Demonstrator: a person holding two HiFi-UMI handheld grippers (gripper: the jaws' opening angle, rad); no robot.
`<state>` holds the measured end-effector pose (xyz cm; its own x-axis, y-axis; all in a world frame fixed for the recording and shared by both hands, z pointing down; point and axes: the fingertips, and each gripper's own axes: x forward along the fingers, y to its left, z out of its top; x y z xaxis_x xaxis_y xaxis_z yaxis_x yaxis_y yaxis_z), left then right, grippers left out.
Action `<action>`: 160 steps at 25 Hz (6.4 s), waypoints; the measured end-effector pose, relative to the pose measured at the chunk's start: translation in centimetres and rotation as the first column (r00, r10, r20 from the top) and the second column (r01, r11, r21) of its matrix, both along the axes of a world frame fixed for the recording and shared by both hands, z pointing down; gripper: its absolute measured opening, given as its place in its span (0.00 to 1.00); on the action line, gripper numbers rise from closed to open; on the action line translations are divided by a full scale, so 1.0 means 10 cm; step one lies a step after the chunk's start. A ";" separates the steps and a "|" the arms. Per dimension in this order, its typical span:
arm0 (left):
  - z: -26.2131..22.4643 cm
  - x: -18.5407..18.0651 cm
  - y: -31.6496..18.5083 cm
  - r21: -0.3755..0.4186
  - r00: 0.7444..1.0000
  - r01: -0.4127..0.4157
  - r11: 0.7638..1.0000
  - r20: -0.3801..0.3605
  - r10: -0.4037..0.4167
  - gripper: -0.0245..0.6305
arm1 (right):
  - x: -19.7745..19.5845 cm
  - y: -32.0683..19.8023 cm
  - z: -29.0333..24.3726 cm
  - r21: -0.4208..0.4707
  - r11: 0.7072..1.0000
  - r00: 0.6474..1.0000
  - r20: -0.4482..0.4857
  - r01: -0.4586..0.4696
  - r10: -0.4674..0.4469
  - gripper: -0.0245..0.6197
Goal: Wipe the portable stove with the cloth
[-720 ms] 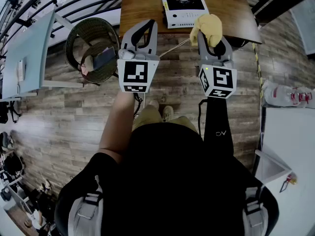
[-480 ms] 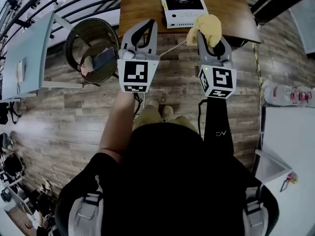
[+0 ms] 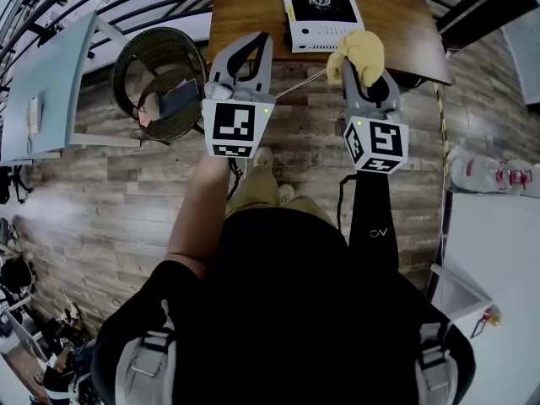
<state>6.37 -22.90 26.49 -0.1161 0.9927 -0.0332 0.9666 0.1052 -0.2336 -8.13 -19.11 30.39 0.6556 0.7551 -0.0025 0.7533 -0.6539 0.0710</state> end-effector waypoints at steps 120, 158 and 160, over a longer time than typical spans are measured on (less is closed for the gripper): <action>1.08 1.42 4.05 0.238 0.982 0.172 0.956 0.034 -0.186 0.05 | 2.18 3.63 2.29 0.712 0.646 0.758 0.254 0.274 -0.601 0.22; 1.09 0.92 3.63 0.258 0.987 0.160 0.953 -0.011 -0.163 0.05 | 2.13 2.69 2.05 0.746 0.486 0.714 0.021 0.454 -0.700 0.22; 1.10 0.93 3.51 0.259 0.982 0.184 0.948 -0.012 -0.187 0.05 | 2.19 2.55 2.16 0.764 0.453 0.692 0.013 0.460 -0.722 0.22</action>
